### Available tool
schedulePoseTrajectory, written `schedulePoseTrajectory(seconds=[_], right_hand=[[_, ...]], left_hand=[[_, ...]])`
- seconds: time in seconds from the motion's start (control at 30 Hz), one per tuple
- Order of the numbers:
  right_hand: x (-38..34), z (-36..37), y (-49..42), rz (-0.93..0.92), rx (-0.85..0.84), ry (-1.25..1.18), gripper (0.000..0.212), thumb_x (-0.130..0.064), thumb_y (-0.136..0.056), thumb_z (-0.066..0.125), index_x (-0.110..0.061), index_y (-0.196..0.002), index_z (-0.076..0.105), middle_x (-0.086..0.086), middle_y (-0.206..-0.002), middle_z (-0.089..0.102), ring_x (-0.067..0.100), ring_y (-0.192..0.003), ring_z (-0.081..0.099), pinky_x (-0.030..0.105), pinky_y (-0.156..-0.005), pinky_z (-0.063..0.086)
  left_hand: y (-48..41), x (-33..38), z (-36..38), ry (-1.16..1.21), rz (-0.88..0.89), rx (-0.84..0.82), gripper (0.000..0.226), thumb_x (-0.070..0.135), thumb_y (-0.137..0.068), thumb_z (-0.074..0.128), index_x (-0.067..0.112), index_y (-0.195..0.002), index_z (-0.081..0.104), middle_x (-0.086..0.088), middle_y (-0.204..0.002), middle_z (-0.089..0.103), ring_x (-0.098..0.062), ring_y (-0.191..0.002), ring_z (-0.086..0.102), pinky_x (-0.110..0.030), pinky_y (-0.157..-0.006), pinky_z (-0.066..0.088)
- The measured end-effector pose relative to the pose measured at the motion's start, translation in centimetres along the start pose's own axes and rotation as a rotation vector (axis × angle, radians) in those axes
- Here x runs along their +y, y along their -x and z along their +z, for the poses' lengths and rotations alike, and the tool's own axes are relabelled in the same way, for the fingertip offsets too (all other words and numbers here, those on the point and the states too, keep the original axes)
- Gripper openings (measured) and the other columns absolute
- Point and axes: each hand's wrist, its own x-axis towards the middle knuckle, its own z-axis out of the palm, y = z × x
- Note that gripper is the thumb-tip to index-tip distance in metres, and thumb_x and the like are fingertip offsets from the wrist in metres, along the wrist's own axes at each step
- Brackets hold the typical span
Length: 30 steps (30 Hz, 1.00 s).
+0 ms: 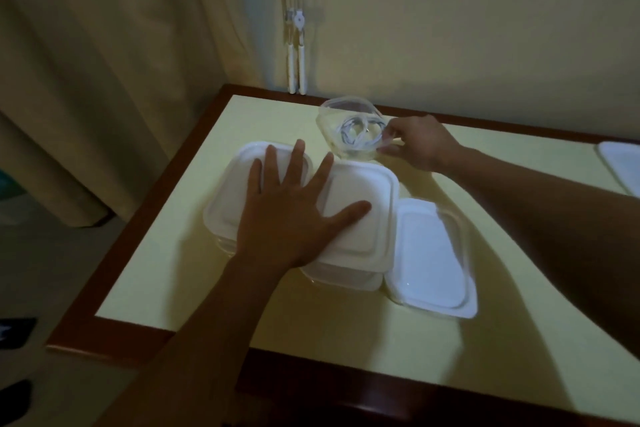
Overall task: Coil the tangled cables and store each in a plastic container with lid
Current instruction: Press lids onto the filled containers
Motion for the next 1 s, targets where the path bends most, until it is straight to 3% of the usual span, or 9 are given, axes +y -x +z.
schedulePoseTrajectory(seconds=[0.17,0.3,0.43,0.53,0.63,0.8,0.9,1.0], right_hand=[[4.2,-2.1,6.7,0.145,0.111,-0.099,0.02,-0.04,-0.086,0.078,-0.023,-0.094,0.071,-0.005,-0.093,0.073,0.022,-0.096,0.068,0.028,-0.079,0.042],[7.1,-3.0,13.1,0.286,0.159,-0.149,0.019,-0.044,-0.085,0.077,-0.028,-0.086,0.066,0.0,-0.094,0.076,0.025,-0.095,0.07,0.031,-0.084,0.046],[9.4,-3.3,19.0,0.338,0.218,-0.176,0.023,-0.043,-0.09,0.072,-0.022,-0.095,0.072,0.006,-0.094,0.077,0.027,-0.088,0.071,0.03,-0.074,0.047],[10.9,-2.9,22.4,0.372,0.261,-0.154,0.031,-0.051,-0.09,0.067,-0.023,-0.101,0.072,0.01,-0.089,0.077,0.032,-0.083,0.071,0.036,-0.073,0.054],[11.8,-2.3,25.5,0.368,0.338,-0.094,0.033,-0.055,-0.09,0.065,-0.024,-0.102,0.071,0.008,-0.082,0.075,0.033,-0.073,0.071,0.038,-0.066,0.055],[12.9,-1.3,29.0,0.32,0.442,0.043,0.026,-0.042,-0.091,0.069,-0.017,-0.099,0.072,0.009,-0.081,0.071,0.033,-0.064,0.066,0.038,-0.064,0.051],[13.5,-1.4,30.3,0.321,0.439,-0.007,0.024,-0.036,-0.092,0.068,-0.018,-0.107,0.07,0.008,-0.088,0.073,0.031,-0.071,0.069,0.04,-0.069,0.054],[13.6,-1.5,31.7,0.301,0.447,-0.074,0.033,-0.025,-0.092,0.068,-0.021,-0.124,0.062,0.007,-0.098,0.075,0.03,-0.081,0.07,0.039,-0.074,0.055]], left_hand=[[-0.1,0.0,-0.3,-0.054,0.018,0.002,0.103,0.094,-0.071,-0.006,0.04,-0.157,0.005,-0.005,-0.169,0.003,-0.038,-0.153,0.002,-0.058,-0.123,0.005],[-0.1,0.6,-0.6,-0.104,0.033,-0.011,0.108,0.093,-0.07,-0.007,0.034,-0.158,0.012,-0.008,-0.167,0.012,-0.038,-0.152,0.012,-0.06,-0.122,0.009],[-0.4,1.2,-1.4,-0.125,0.035,-0.056,0.112,0.092,-0.07,-0.004,0.027,-0.159,0.018,-0.01,-0.167,0.016,-0.04,-0.15,0.018,-0.063,-0.12,0.013],[-0.3,2.8,-1.8,-0.178,0.075,-0.007,0.111,0.088,-0.077,0.0,0.016,-0.156,0.029,-0.014,-0.164,0.026,-0.042,-0.148,0.026,-0.064,-0.117,0.018],[0.1,6.9,-2.0,-0.077,0.154,0.047,0.104,0.083,-0.082,0.01,0.012,-0.155,0.034,-0.013,-0.162,0.031,-0.041,-0.147,0.03,-0.062,-0.118,0.02],[1.3,16.3,-0.4,0.13,0.415,0.11,0.091,0.074,-0.09,0.03,0.012,-0.155,0.033,-0.011,-0.161,0.033,-0.034,-0.147,0.032,-0.053,-0.12,0.023],[2.3,21.0,1.5,0.254,0.527,0.099,0.085,0.061,-0.093,0.053,0.011,-0.157,0.026,-0.011,-0.162,0.03,-0.032,-0.148,0.029,-0.049,-0.121,0.026],[3.3,24.5,4.1,0.387,0.52,0.07,0.092,0.057,-0.092,0.059,0.012,-0.159,0.016,-0.009,-0.165,0.021,-0.028,-0.149,0.026,-0.044,-0.121,0.027]])
